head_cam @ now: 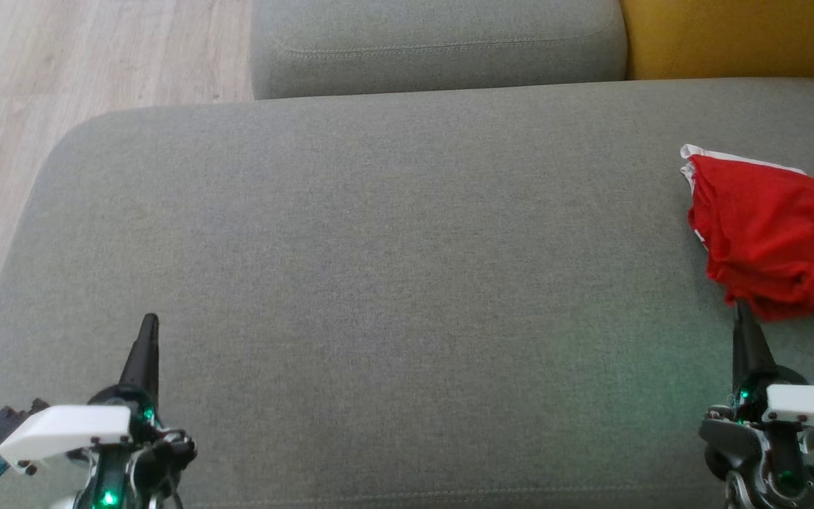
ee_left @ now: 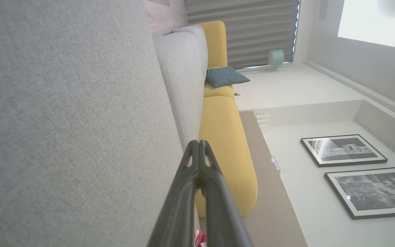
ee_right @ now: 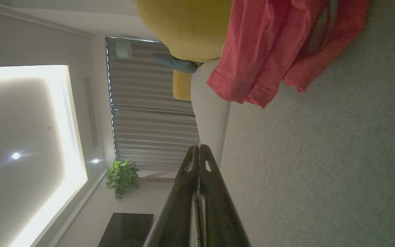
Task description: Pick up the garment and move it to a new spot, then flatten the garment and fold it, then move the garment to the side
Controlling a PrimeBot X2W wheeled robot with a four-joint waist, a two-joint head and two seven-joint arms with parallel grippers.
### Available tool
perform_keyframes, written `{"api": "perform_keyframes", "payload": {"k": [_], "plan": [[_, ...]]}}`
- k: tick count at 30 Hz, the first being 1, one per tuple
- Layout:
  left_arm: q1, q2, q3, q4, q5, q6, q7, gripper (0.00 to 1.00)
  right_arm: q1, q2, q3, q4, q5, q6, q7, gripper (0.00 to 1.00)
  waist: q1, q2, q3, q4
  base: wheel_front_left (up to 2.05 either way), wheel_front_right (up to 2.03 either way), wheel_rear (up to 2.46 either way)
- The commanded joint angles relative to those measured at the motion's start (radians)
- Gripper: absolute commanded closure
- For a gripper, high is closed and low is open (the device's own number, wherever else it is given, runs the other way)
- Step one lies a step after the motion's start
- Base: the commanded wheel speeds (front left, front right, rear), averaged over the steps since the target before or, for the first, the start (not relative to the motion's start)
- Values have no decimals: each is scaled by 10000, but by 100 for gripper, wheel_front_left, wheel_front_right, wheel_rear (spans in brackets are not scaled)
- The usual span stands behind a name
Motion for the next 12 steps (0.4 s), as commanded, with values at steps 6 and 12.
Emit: {"api": "perform_keyframes", "payload": {"k": [6, 12], "plan": [[-684, -6, 550, -215, -887, -188, 237, 100, -624, -195, 67, -141, 930, -7, 134, 100, 0, 0, -16, 7, 0, 0, 0], [-720, -35, 644, -187, -1283, -238, 338, 100, -677, -185, 22, -73, 1325, -7, 182, 100, 0, 0, -24, 11, 0, 0, 0]]}}
